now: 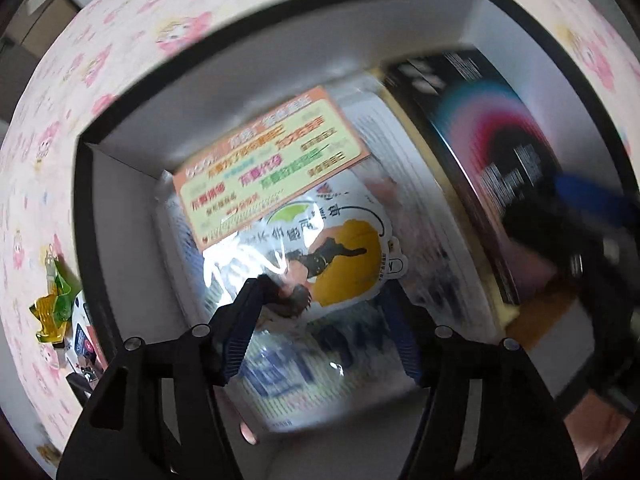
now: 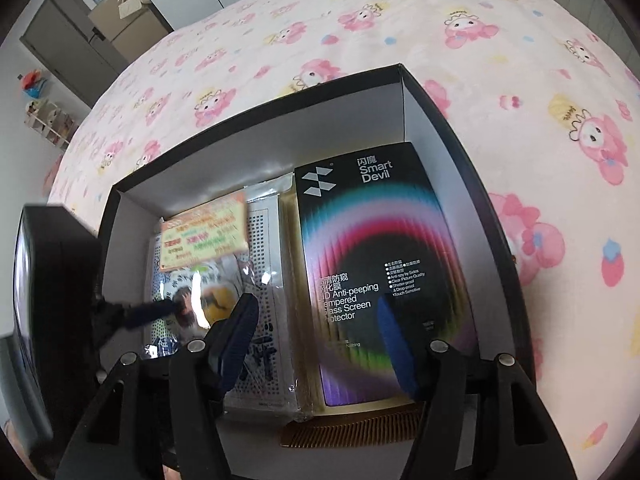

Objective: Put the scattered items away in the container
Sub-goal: 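Lower the babi sticker pack onto the Shin-chan package in the shoebox, then open both grippers and lift them out of the shoebox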

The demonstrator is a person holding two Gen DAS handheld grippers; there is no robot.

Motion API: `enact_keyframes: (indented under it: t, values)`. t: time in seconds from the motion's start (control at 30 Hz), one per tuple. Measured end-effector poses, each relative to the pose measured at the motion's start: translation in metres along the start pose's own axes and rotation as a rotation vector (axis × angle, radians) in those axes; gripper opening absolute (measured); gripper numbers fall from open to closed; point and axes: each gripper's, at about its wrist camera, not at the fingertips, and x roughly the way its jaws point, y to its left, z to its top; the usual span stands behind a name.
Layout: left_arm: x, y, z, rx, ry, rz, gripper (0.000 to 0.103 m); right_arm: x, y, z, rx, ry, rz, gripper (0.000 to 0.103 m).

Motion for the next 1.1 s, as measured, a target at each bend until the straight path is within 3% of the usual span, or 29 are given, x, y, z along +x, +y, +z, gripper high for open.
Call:
enact_keyframes:
  t: [0.1, 0.2, 0.37, 0.6, 0.8, 0.97, 1.1]
  values:
    - [-0.014, 0.02, -0.007, -0.081, -0.037, -0.055, 0.046, 0.003, 0.006, 0.0, -0.014, 0.006, 0.029, 0.059]
    - [-0.03, 0.028, -0.026, -0.107, -0.076, -0.145, 0.046, 0.005, 0.011, 0.001, -0.027, 0.012, 0.059, 0.059]
    - [-0.038, 0.039, -0.036, -0.14, -0.11, -0.109, 0.046, 0.021, 0.034, 0.013, -0.053, 0.057, 0.1, 0.059]
    - [-0.037, 0.039, -0.039, -0.132, -0.144, -0.117, 0.044, 0.057, 0.063, 0.015, -0.14, 0.166, 0.052, 0.059]
    - [-0.039, 0.045, -0.045, -0.149, -0.153, -0.148, 0.044, 0.063, 0.073, 0.016, -0.162, 0.164, 0.056, 0.06]
    - [-0.043, 0.052, -0.054, -0.171, -0.176, -0.19, 0.044, 0.06, 0.079, 0.011, -0.164, 0.181, 0.15, 0.06]
    - [-0.053, 0.059, -0.066, -0.196, -0.22, -0.234, 0.044, 0.045, 0.077, 0.004, -0.157, 0.121, 0.1, 0.06]
